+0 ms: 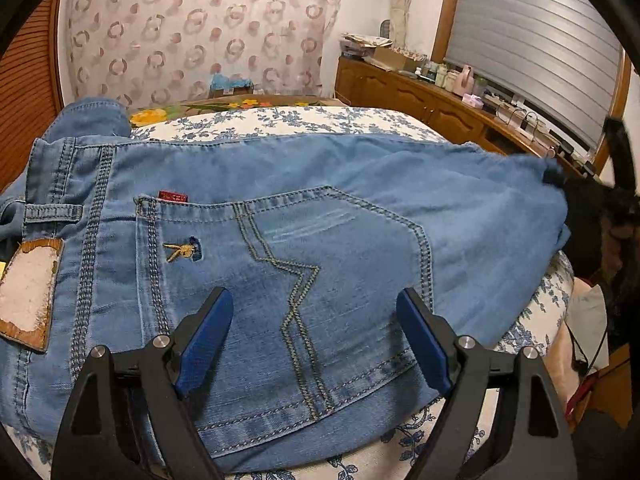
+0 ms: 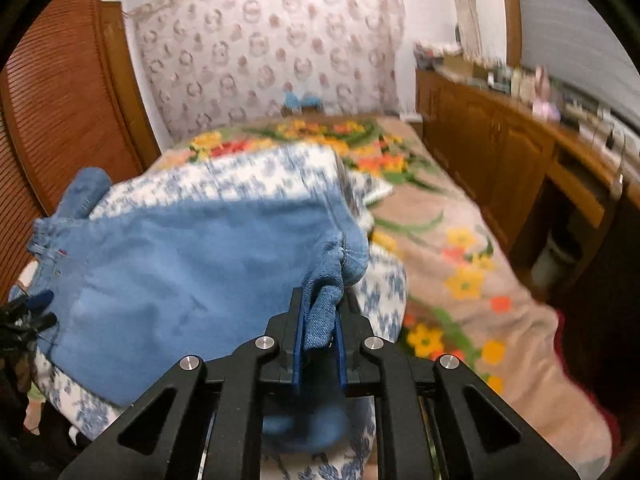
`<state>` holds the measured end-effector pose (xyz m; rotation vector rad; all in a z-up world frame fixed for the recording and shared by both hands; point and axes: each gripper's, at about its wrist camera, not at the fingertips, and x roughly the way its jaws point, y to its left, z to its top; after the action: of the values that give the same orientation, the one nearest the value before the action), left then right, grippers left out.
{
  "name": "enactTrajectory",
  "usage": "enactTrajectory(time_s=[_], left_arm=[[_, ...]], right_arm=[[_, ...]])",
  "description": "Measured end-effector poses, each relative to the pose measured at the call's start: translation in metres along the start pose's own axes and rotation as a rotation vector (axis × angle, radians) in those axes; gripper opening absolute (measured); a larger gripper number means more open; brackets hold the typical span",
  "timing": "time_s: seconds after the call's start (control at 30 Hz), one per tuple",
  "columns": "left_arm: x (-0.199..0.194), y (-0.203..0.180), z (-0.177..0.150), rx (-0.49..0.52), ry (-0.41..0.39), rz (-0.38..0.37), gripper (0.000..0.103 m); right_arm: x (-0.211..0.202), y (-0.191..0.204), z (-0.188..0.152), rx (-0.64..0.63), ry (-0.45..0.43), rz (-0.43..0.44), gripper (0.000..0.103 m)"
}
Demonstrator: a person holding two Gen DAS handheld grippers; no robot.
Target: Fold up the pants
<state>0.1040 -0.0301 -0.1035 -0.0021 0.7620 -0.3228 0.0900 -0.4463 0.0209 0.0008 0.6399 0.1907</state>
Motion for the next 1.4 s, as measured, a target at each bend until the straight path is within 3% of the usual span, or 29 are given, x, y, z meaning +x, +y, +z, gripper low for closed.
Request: enactTrajectory(time_s=[0.23,0.5,0.8,0.97,1.1,1.23,1.4], left_arm=[[-0.005,0.001,0.003,-0.002,0.007,-0.004,0.085],[-0.034,0.016,0.011,-0.04,-0.047,0.023,0.085],[-0.066,0.049,0.011,-0.094,-0.096,0.078,0.085],[-0.075,0.065,0.004,-0.121,-0.108,0.1,0.085],[-0.078,0.075,-0.002,-0.142,-0.107,0.112,0.085],[-0.077,0.079,-0.003,-0.153,-0.106,0.114,0.085],[-0.076,0.079,-0.003,-0.153,-0.104,0.103,0.085]], right_arm=[[-0.024,0.031,0.017,-0.057,-0.066,0.096,0.01],[-0.035,0.105,0.033,-0.179,-0.107,0.278,0.01],[-0.034,0.182,0.061,-0.305,-0.13,0.469,0.01],[-0.016,0.206,0.08,-0.313,-0.12,0.589,0.01],[0.006,0.204,0.082,-0.345,-0.085,0.606,0.01],[0.021,0.206,0.085,-0.371,-0.046,0.585,0.035],[0.026,0.205,0.096,-0.369,-0.041,0.55,0.038]])
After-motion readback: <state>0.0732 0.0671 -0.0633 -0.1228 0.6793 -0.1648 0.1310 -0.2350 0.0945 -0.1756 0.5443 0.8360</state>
